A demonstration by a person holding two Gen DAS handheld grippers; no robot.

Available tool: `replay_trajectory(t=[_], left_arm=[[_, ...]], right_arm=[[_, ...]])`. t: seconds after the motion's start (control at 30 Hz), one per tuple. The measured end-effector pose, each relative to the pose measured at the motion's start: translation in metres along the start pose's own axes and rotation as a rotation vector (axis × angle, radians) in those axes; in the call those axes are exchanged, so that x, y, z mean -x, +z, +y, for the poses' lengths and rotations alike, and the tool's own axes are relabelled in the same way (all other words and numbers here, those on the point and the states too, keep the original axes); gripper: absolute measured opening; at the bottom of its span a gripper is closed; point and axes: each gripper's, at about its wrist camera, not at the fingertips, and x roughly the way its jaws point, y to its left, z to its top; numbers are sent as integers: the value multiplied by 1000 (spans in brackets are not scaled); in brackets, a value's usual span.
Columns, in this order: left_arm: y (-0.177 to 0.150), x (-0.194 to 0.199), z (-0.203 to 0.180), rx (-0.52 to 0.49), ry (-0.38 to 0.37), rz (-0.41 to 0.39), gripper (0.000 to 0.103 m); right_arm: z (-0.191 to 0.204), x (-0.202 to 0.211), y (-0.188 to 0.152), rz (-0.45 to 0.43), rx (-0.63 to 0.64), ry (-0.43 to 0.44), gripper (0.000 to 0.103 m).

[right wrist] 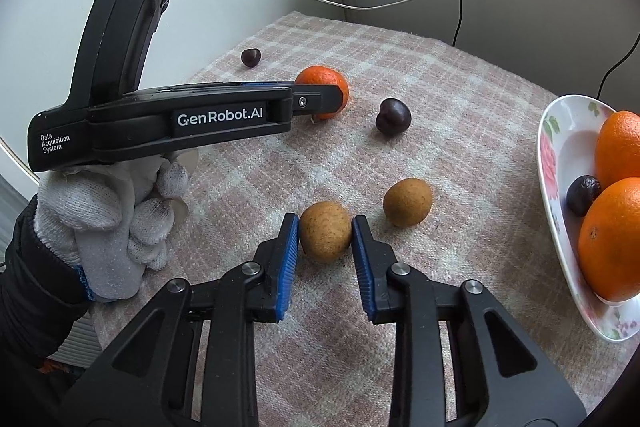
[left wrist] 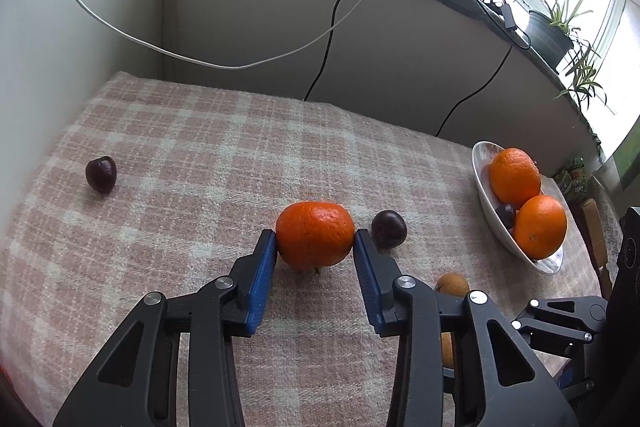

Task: Organize fruits
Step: 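Close the right tool on the brown fruit while the left tool closes on the tangerine, then carry the brown fruit and the tangerine in both tools over the bowl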

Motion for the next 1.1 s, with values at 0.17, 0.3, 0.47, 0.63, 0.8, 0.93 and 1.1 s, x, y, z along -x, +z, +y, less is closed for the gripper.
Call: replay_trajectory(t=[0.17, 0.3, 0.47, 0.63, 0.8, 0.93, 1.1], left_arm=[[-4, 14, -4, 5, -10, -23, 38], [-8, 25, -11, -3, -23, -41, 38], [-14, 38, -24, -19, -48, -58, 38], [-16, 47, -42, -42, -74, -75, 38], [-14, 47, -60, -64, -101, -81, 38], [-12, 45, -74, -77, -120, -79, 38], [-10, 40, -89, -101, -139, -74, 38]], right_arm=[[0, 16, -2, -30, -3, -8, 28], [-4, 32, -5, -61, -15, -18, 28], [-17, 57, -12, -106, -44, -45, 28], [-35, 81, -21, -150, -85, -79, 28], [-54, 103, -28, -194, -126, -122, 28], [-71, 119, -33, -224, -162, -156, 28], [-93, 135, -43, -245, -202, -198, 28]])
